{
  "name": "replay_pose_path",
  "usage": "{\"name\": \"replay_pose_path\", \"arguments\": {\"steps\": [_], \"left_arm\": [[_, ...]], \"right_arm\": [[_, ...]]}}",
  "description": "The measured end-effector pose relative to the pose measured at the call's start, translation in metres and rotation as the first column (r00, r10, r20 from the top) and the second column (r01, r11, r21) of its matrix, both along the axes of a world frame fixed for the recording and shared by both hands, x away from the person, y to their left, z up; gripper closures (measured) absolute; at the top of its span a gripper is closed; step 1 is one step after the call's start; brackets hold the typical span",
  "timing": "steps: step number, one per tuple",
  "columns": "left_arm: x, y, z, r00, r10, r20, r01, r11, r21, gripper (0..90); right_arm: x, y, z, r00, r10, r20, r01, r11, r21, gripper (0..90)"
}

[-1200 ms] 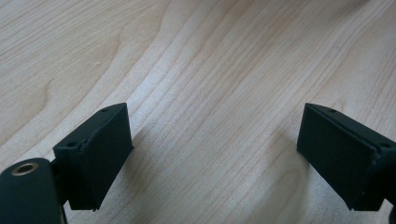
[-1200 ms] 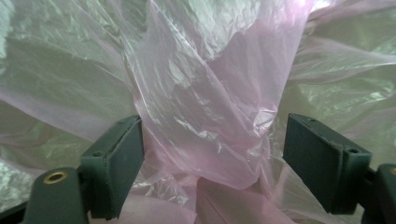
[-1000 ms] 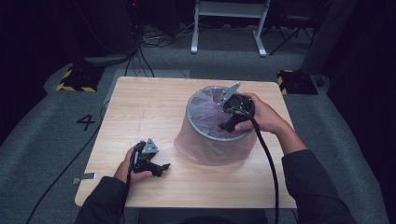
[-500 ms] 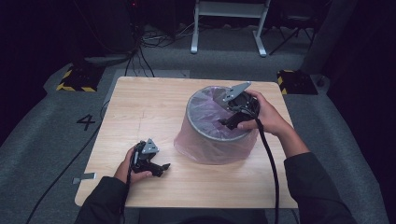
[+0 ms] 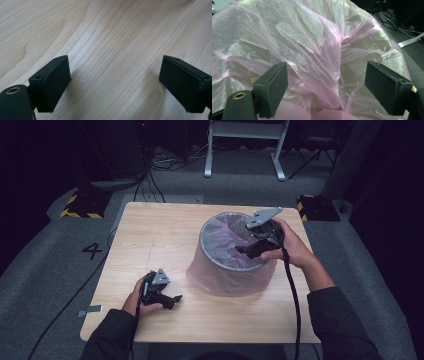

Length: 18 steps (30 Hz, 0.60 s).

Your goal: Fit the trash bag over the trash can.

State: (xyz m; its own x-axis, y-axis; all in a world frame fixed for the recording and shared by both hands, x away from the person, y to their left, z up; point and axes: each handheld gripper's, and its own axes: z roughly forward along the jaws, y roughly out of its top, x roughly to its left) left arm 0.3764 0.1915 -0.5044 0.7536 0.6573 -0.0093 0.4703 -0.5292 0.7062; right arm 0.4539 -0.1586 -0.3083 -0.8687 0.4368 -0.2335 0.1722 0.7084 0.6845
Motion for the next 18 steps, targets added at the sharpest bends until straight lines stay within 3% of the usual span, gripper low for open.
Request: {"name": "replay_pose_path", "arguments": {"steps": [14, 18], "left_arm": [[0.0, 0.0001, 0.0001, 1.0, -0.001, -0.002, 0.001, 1.0, 0.002, 10.1], [0.0, 0.0001, 0.0001, 1.0, -0.001, -0.002, 0.001, 1.0, 0.001, 10.1]], "right_arm": [[-0.0053, -0.0061, 0.0044, 0.9998, 0.008, 0.017, -0.009, 0.998, 0.069, 19.7], [-0.0086, -0.0095, 0.0072, 0.9997, 0.006, 0.024, -0.008, 0.994, 0.112, 20.5]]}}
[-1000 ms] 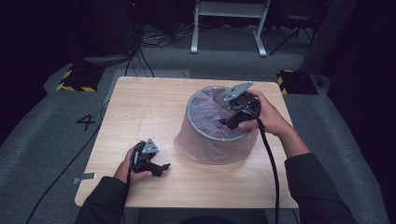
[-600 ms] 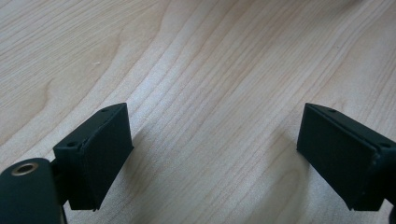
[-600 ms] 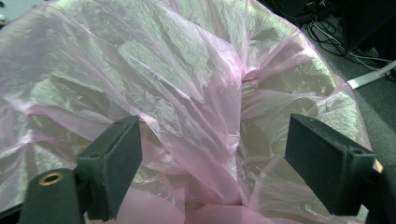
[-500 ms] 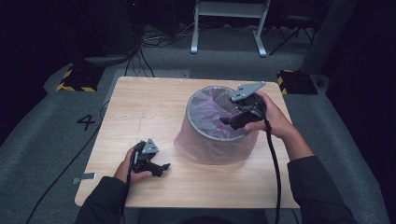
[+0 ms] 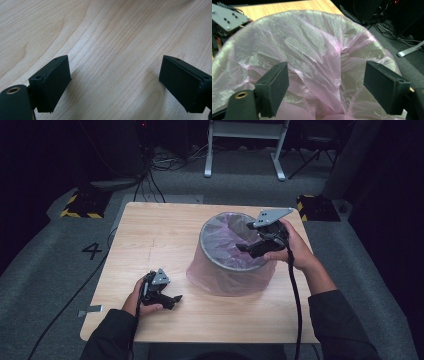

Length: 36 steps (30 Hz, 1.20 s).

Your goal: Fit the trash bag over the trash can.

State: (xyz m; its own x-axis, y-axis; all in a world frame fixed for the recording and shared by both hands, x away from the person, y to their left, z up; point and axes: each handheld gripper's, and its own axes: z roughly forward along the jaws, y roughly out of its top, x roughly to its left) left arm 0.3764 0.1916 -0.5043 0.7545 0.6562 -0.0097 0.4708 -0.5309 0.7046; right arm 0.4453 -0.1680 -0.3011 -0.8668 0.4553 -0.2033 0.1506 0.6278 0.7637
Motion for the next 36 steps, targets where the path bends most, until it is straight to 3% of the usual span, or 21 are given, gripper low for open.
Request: {"name": "replay_pose_path", "arguments": {"steps": [6, 21, 36], "left_arm": [[0.0, 0.0, 0.0, 1.0, -0.001, 0.0, 0.001, 1.0, 0.001, 10.1], [0.0, 0.0, 0.0, 1.0, 0.004, 0.002, -0.004, 1.0, 0.002, 10.0], [0.0, 0.0, 0.0, 1.0, 0.006, 0.003, -0.006, 1.0, 0.003, 9.9]], "right_arm": [[-0.003, -0.006, 0.001, 0.9997, -0.023, 0.01, 0.023, 0.999, 0.041, 21.2], [-0.021, -0.024, 0.009, 0.9967, -0.05, 0.064, 0.047, 0.998, 0.04, 21.8], [-0.034, -0.055, 0.006, 0.9922, -0.102, 0.071, 0.1, 0.994, 0.033, 20.8]]}}
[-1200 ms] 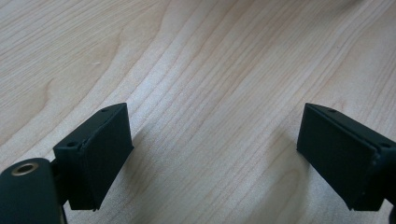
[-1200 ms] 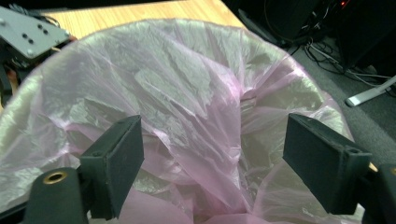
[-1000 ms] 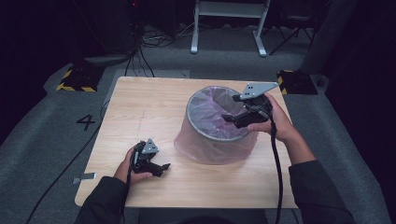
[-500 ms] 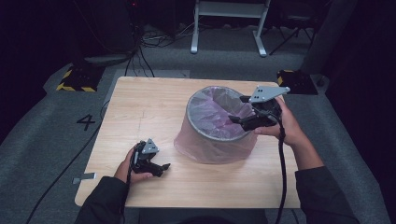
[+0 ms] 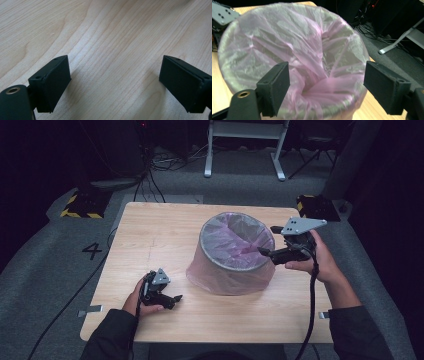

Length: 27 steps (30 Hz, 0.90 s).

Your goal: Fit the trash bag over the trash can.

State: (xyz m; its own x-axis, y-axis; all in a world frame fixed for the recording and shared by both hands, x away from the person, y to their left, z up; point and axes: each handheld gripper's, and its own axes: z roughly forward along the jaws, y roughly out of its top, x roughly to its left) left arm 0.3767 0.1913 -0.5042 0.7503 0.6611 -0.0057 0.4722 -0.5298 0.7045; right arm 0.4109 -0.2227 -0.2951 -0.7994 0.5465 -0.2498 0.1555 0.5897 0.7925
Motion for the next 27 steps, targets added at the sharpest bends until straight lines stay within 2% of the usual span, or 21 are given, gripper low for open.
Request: {"name": "replay_pose_path", "arguments": {"steps": [6, 12, 17, 20, 27], "left_arm": [[0.0, 0.0, 0.0, 1.0, -0.001, -0.001, 0.001, 1.0, 0.002, 9.9], [0.0, 0.0, 0.0, 1.0, -0.001, -0.001, 0.001, 1.0, 0.002, 9.9], [0.0, 0.0, 0.0, 1.0, -0.001, -0.001, 0.001, 1.0, 0.001, 9.9], [0.0, 0.0, 0.0, 1.0, -0.001, -0.001, 0.001, 1.0, 0.002, 9.9], [0.0, 0.0, 0.0, 1.0, 0.0, 0.0, 0.0, 1.0, 0.004, 9.9]], "right_arm": [[-0.005, -0.01, -0.002, 0.9996, -0.028, 0.009, 0.028, 0.999, 0.019, 18.0], [-0.011, -0.017, -0.005, 0.9988, -0.046, 0.017, 0.046, 0.999, 0.017, 16.7], [-0.016, -0.022, -0.01, 0.9984, -0.055, 0.016, 0.055, 0.998, -0.003, 16.7], [-0.02, -0.025, -0.012, 0.9966, -0.07, 0.043, 0.071, 0.997, -0.031, 17.2], [-0.028, -0.033, -0.019, 0.9953, -0.088, 0.042, 0.089, 0.995, -0.036, 17.3]]}}
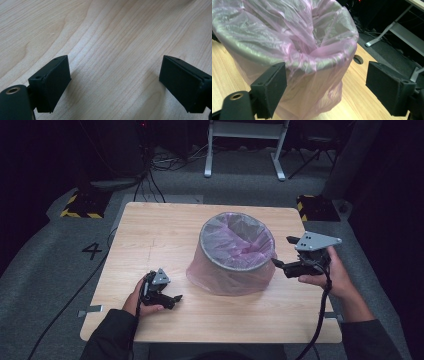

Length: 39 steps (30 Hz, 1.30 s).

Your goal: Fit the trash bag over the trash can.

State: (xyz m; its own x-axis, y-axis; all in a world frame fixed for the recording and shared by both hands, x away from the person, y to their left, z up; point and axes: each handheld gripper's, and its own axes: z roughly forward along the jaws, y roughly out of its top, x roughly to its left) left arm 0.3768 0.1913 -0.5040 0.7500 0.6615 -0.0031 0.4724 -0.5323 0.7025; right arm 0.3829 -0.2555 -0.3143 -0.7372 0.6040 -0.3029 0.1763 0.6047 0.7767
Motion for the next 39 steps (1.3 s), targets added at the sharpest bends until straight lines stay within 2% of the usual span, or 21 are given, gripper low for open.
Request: {"name": "replay_pose_path", "arguments": {"steps": [6, 17, 23, 39], "left_arm": [[0.0, 0.0, 0.0, 1.0, 0.0, 0.001, 0.0, 1.0, 0.001, 9.9], [0.0, 0.0, 0.0, 1.0, 0.0, -0.001, 0.0, 1.0, -0.001, 9.9], [0.0, 0.0, 0.0, 1.0, 0.0, 0.0, 0.0, 1.0, 0.0, 9.9], [0.0, 0.0, 0.0, 1.0, 0.0, 0.001, 0.0, 1.0, 0.001, 9.9]], "right_arm": [[-0.003, -0.003, -0.008, 0.9999, -0.006, -0.011, 0.006, 1.0, -0.029, 17.2], [-0.004, -0.006, -0.021, 0.9991, -0.013, -0.039, 0.011, 0.999, -0.049, 18.6], [-0.006, -0.006, -0.034, 0.9979, -0.018, -0.062, 0.013, 0.997, -0.08, 18.6], [-0.007, -0.009, -0.062, 0.9946, -0.041, -0.096, 0.03, 0.994, -0.11, 18.8]]}}
